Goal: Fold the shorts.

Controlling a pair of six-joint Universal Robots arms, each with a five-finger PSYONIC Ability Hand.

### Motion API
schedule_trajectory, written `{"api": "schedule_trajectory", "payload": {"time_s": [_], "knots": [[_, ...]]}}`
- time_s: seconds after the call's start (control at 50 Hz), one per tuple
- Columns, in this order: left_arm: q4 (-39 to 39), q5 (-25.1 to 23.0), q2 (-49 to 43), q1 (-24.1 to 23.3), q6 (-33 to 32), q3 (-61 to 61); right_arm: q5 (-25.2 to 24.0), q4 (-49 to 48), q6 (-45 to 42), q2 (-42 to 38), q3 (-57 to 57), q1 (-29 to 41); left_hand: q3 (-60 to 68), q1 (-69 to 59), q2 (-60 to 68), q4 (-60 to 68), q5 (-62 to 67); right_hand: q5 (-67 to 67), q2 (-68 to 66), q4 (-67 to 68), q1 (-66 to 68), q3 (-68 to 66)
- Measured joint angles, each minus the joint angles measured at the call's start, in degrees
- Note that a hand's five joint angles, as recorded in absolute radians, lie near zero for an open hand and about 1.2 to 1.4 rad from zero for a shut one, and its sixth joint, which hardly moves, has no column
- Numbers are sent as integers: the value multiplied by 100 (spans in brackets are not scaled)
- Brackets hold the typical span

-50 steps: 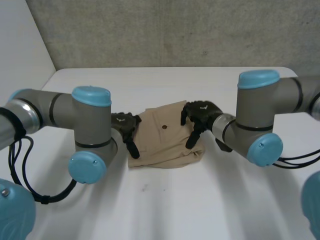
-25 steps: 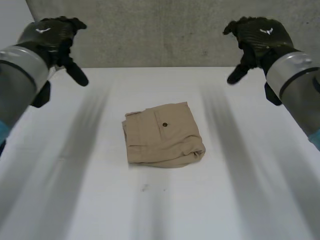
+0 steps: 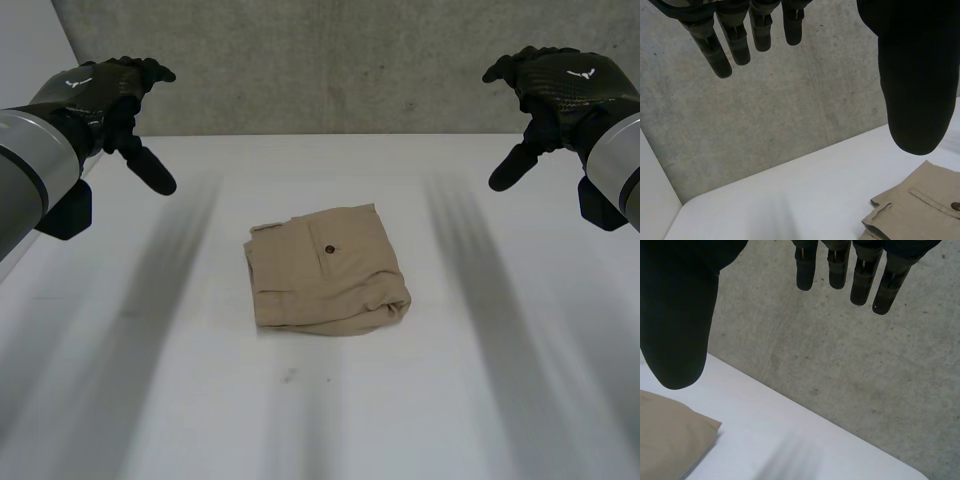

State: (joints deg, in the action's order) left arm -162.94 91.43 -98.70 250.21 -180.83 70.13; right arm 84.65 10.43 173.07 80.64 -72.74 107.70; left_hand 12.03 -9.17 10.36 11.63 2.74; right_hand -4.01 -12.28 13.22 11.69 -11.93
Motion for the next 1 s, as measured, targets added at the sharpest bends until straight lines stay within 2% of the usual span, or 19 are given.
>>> {"api": "schedule_trajectory", "payload": {"time_s": [0.38,0.52,0.54,0.58,0.64,0.76,0.86,0.92,0.94,0.96,0.98,1.0], "knots": [[-4,11,0,-70,17,89,5,-295,-35,108,-202,31,0,0,0,0,0,-3,0,0,0,0],[-25,0,-1,-69,14,117,-558,-8,-564,-127,-236,143,0,0,0,0,-2,-3,0,0,0,0],[-29,-2,-4,-67,13,122,-1066,283,-1143,-475,-225,360,0,0,0,0,0,-3,0,0,0,0],[-31,-2,-5,-64,13,123,-1257,383,-1396,-670,-182,495,0,0,0,0,0,-3,0,0,0,0],[-35,-3,-7,-62,12,124,-1562,485,-2000,-1434,113,983,0,0,0,0,0,-3,0,0,0,0],[-39,-2,-9,-60,12,125,-1360,-110,-2261,-2660,713,1420,0,0,0,0,0,-3,0,0,0,0],[-47,-3,-9,-60,9,125,-1118,-871,-2258,-3333,980,1493,0,0,0,0,0,-3,0,0,0,0],[-56,-3,-9,-55,6,121,-988,-1213,-2256,-3579,1065,1505,0,0,0,0,0,-458,-625,493,449,-576],[-60,-2,-8,-54,5,120,-944,-1305,-2257,-3643,1092,1513,0,0,0,0,0,-1313,-1625,1445,1274,-1567],[-65,-3,-7,-52,4,119,-923,-1350,-2257,-3674,1103,1520,0,0,0,0,0,-1529,-1870,1674,1476,-1881],[-76,-2,-6,-47,2,118,-888,-1420,-2260,-3718,1124,1540,0,0,0,0,0,-2771,-3350,3069,2806,-3199],[-83,-2,-5,-44,0,118,-870,-1451,-2263,-3734,1136,1554,0,0,0,0,0,-3284,-3929,3657,3293,-3785]]}}
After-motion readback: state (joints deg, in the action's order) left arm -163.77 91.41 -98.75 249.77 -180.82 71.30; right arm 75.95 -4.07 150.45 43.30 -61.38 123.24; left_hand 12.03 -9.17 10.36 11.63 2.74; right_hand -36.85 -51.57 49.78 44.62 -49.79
